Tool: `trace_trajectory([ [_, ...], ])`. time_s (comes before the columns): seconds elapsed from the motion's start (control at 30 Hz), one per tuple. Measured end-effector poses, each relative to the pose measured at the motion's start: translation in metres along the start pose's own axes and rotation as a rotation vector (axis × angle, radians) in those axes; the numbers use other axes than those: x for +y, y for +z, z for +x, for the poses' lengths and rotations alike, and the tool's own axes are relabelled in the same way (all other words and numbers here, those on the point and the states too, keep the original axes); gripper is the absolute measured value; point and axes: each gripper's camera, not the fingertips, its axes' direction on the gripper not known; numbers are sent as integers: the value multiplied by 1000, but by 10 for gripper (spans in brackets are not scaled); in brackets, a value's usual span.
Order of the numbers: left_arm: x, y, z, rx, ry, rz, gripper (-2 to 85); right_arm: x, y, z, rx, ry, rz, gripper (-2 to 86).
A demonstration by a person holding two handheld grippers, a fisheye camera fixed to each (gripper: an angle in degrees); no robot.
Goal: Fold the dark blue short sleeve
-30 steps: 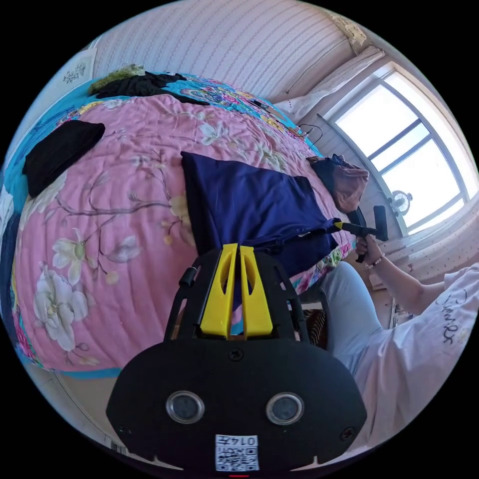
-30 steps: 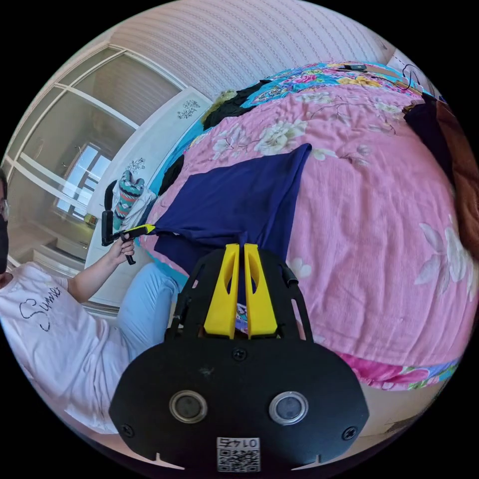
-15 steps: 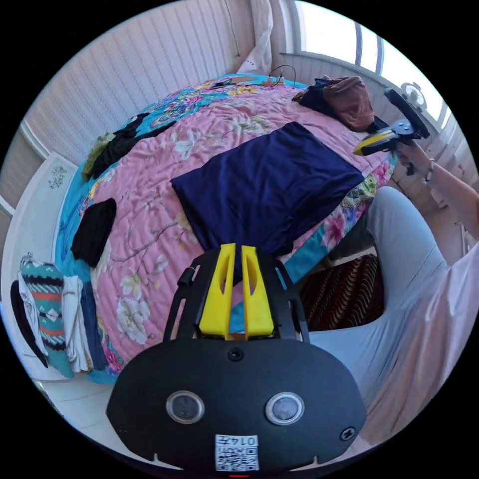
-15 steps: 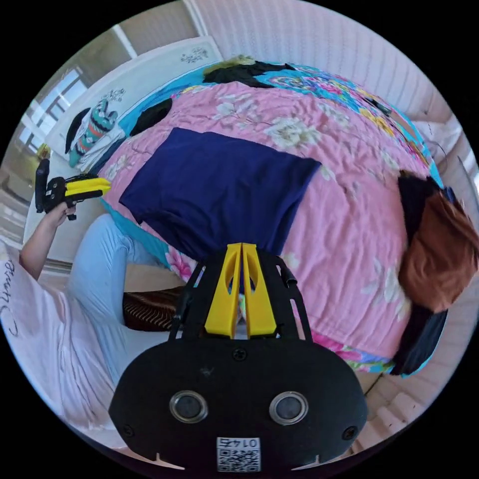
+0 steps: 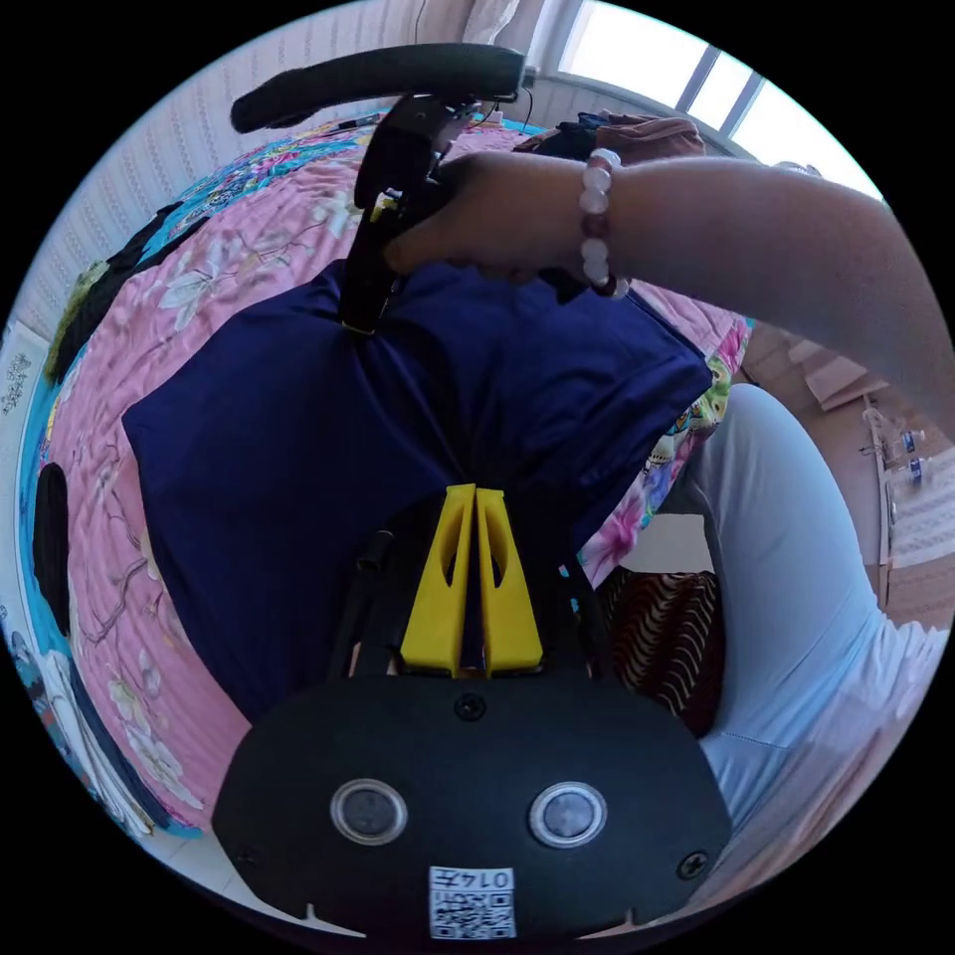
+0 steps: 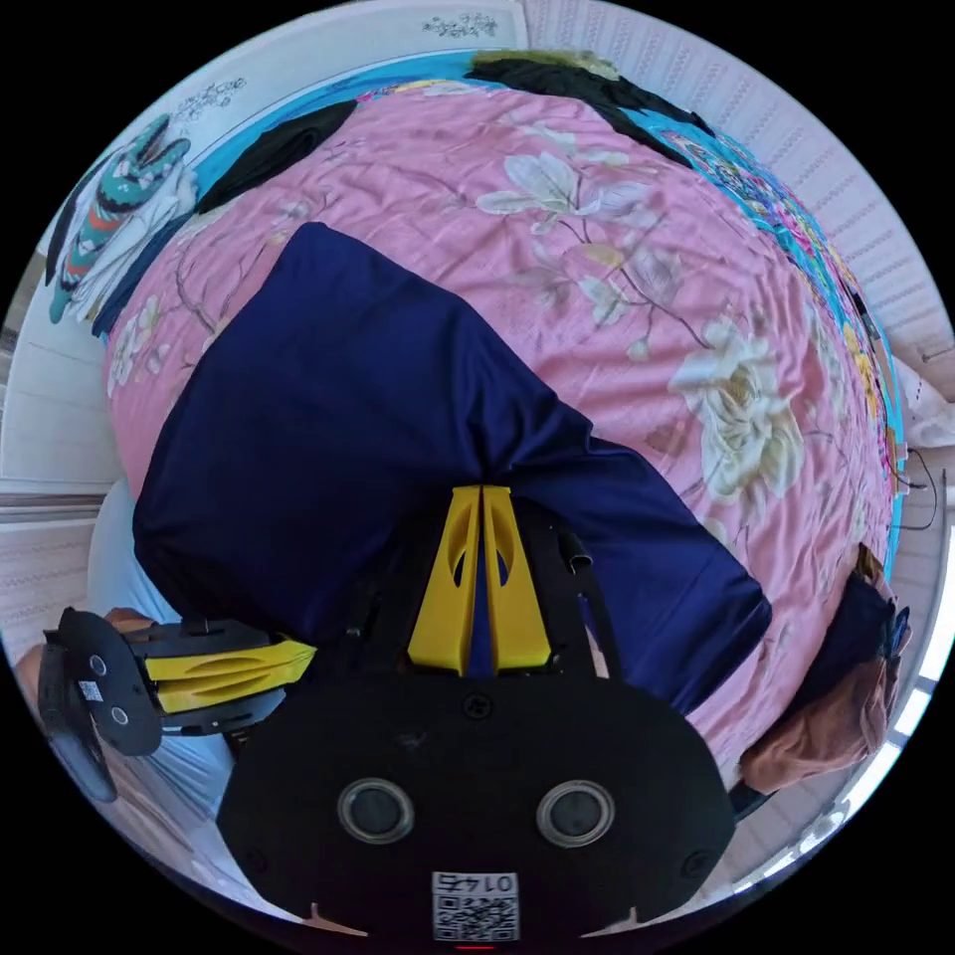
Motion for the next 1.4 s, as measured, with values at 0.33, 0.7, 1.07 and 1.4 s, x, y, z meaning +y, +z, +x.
trace_trajectory([
  [0.33, -20, -35, 36, 17, 48, 67, -10, -10, -37, 2, -17, -60, 24, -3],
  [0.7, -40, 18, 70, -90, 82, 85, -10, -8, -5, 35, -155, 56, -66, -5],
  [1.07, -47, -39, 82, -134, -15, 102, -4, 238, -96, 33, -99, 243, 252, 22],
  [1.4, -164, -46, 71, -46, -91, 163, 100, 376, -62, 87, -220, 552, 242, 119],
])
